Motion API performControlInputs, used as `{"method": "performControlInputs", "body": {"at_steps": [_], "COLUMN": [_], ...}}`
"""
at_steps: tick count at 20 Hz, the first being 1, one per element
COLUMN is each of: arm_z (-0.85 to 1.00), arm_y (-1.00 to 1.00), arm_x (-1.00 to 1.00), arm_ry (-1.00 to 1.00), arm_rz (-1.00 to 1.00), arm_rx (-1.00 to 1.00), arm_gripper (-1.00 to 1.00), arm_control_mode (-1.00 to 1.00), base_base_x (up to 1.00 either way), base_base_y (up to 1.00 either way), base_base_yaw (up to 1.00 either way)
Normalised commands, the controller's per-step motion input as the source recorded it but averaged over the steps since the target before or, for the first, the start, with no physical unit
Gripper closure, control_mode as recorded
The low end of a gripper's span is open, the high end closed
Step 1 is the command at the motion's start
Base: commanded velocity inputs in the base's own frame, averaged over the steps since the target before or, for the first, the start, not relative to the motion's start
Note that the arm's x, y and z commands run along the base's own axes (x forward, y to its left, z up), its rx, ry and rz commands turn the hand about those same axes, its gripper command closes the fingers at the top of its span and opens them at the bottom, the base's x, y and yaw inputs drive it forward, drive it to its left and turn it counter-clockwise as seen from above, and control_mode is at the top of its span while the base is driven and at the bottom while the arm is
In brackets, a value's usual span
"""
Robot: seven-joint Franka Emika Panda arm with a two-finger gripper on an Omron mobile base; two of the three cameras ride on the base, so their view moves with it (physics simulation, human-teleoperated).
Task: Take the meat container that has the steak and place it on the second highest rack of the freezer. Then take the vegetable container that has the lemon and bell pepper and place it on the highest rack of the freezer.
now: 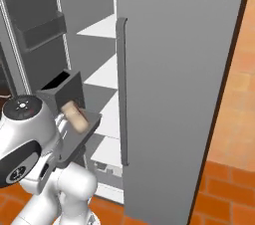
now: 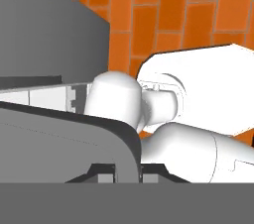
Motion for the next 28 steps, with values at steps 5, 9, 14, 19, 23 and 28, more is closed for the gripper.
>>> {"method": "performControlInputs", "body": {"at_steps": [5, 9, 14, 19, 23, 28], "arm_z": [0.0, 0.0, 0.0, 0.0, 0.0, 0.0], "arm_y": [0.0, 0.0, 0.0, 0.0, 0.0, 0.0], "arm_x": [0.0, 0.0, 0.0, 0.0, 0.0, 0.0], "arm_ry": [0.0, 0.0, 0.0, 0.0, 0.0, 0.0], "arm_rz": [0.0, 0.0, 0.0, 0.0, 0.0, 0.0], "arm_rx": [0.0, 0.0, 0.0, 0.0, 0.0, 0.0], "arm_gripper": [1.0, 1.0, 1.0, 1.0, 1.0, 1.0], "arm_control_mode": [1.0, 1.0, 1.0, 1.0, 1.0, 1.0], "base_base_x": [0.56, 0.02, 0.01, -0.07, 0.07, 0.56], "base_base_y": [-0.28, -0.04, -0.31, -0.13, -0.04, -0.07], "base_base_yaw": [0.29, 0.1, 0.01, 0.0, 0.0, 0.0]}}
